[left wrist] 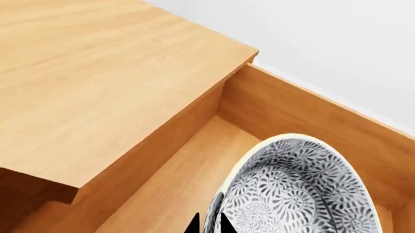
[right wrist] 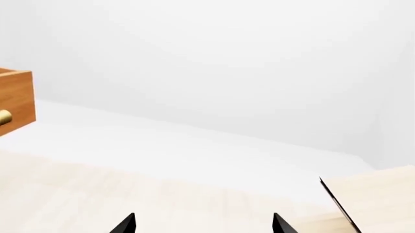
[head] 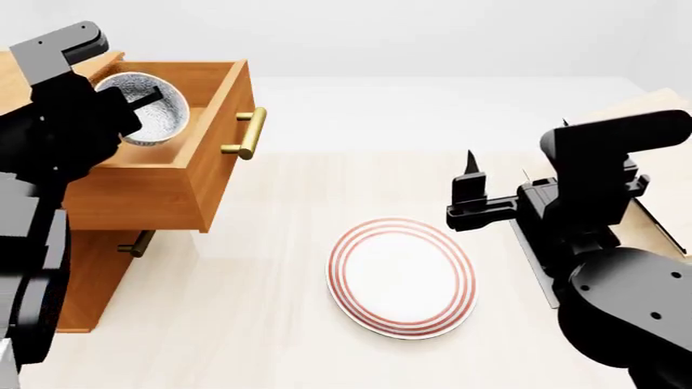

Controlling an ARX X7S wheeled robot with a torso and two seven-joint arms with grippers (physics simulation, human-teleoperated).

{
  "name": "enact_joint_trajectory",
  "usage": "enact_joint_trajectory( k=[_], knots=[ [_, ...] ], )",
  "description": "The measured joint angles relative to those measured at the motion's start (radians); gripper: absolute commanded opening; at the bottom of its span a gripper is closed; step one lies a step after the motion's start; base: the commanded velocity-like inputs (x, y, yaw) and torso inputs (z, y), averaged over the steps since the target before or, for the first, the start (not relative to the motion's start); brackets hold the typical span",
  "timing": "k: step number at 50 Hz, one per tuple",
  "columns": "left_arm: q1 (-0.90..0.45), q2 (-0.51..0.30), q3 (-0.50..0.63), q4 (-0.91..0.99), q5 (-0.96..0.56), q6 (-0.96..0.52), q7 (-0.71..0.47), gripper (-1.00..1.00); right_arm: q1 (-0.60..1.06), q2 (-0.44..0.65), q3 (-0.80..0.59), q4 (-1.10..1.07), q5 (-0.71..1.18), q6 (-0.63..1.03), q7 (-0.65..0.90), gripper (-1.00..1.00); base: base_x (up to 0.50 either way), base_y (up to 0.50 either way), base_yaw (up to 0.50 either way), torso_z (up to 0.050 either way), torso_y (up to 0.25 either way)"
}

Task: Open the top drawer of the cabinet and put the bowl in it.

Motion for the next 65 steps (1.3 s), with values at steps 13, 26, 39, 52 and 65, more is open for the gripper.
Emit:
enact_joint_trajectory(
  k=[13, 26, 39, 52, 65],
  knots=[
    [-0.015, 0.011, -0.164, 0.000, 0.179, -0.020, 0.035, 1.00, -0.005, -0.002, -0.005, 0.007, -0.009, -0.009, -0.005, 1.00, 0.00, 0.00, 0.00, 0.000, 0.001],
    [-0.057, 0.013, -0.245, 0.050, 0.290, -0.057, 0.077, 1.00, -0.005, -0.002, -0.005, 0.006, -0.006, -0.011, -0.004, 1.00, 0.00, 0.00, 0.00, 0.000, 0.000],
    [-0.018, -0.006, -0.288, 0.426, 0.255, -0.273, 0.059, 1.00, -0.007, 0.001, -0.002, 0.002, -0.002, -0.014, -0.001, 1.00, 0.00, 0.00, 0.00, 0.000, 0.000],
    [0.096, -0.041, -0.361, 0.848, 0.133, -0.507, 0.023, 1.00, -0.032, 0.020, 0.020, -0.022, 0.014, -0.027, 0.010, 1.00, 0.00, 0.00, 0.00, 0.000, 0.000],
    [0.273, -0.067, -0.526, 1.333, -0.080, -0.778, -0.069, 1.00, -0.071, 0.049, 0.058, -0.088, 0.043, -0.049, 0.039, 1.00, 0.00, 0.00, 0.00, 0.000, 0.000]
  ],
)
